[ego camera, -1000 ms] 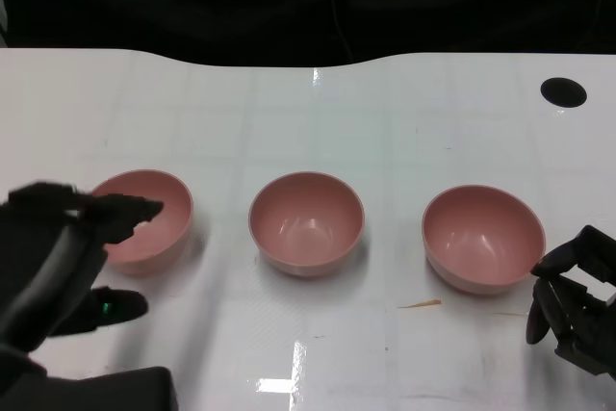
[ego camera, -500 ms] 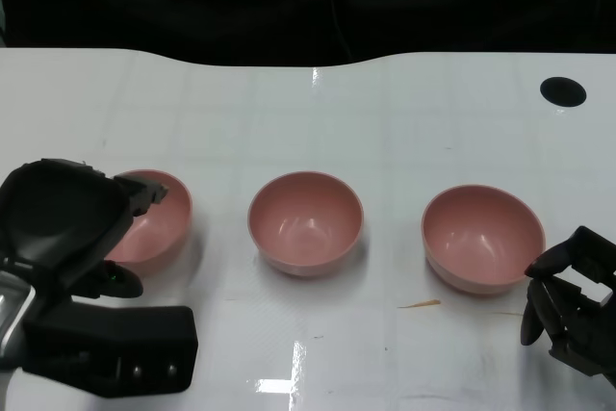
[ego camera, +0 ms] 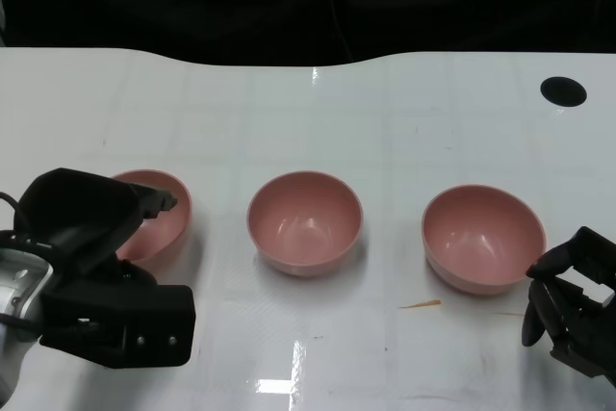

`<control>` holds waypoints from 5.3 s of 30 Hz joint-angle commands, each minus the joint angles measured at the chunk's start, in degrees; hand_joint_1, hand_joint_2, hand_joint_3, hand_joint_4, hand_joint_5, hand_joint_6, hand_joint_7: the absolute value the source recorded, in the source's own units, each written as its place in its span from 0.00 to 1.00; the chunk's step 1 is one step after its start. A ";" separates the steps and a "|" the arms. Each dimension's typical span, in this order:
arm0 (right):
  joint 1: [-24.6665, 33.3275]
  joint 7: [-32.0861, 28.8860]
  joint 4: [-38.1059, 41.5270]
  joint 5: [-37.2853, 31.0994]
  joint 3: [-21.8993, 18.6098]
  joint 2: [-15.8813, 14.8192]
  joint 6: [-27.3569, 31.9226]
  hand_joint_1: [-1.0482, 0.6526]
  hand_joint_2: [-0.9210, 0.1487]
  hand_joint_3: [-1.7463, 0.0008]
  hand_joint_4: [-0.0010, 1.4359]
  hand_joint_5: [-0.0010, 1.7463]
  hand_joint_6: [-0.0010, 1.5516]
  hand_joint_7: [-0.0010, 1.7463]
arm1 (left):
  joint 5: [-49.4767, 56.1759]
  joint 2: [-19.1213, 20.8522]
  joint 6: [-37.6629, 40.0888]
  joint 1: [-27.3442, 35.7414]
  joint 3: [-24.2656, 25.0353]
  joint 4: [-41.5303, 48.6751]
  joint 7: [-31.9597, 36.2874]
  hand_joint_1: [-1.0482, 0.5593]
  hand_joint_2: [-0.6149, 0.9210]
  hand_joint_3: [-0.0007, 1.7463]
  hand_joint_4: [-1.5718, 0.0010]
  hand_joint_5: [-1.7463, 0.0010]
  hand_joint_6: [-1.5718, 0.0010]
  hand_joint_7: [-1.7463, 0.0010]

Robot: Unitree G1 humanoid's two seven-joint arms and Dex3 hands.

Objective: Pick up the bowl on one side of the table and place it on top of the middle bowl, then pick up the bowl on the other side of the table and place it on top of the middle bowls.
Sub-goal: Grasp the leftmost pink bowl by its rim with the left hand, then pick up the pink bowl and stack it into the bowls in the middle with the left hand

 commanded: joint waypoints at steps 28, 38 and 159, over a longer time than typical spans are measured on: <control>0.70 0.07 -0.71 0.67 -0.82 -0.57 0.40 0.52 0.16 0.59 0.59 1.00 0.48 0.85 | -7.80 -3.68 -2.51 -11.28 -9.70 29.85 7.45 0.39 1.00 0.14 0.53 0.98 0.54 0.98; 0.79 -0.13 -1.11 0.75 -0.74 -0.46 0.88 0.53 0.16 0.59 0.59 1.00 0.48 0.85 | -11.89 -4.04 -5.59 -12.05 -9.21 32.24 11.25 0.60 1.00 0.14 0.57 0.12 0.65 0.16; 3.37 -4.53 -4.26 -3.98 4.50 3.93 -1.89 0.50 0.13 0.63 0.57 1.00 0.46 0.89 | -6.32 -7.18 -26.58 -26.83 -18.28 21.24 -2.40 0.55 1.00 0.02 0.52 0.13 0.46 0.53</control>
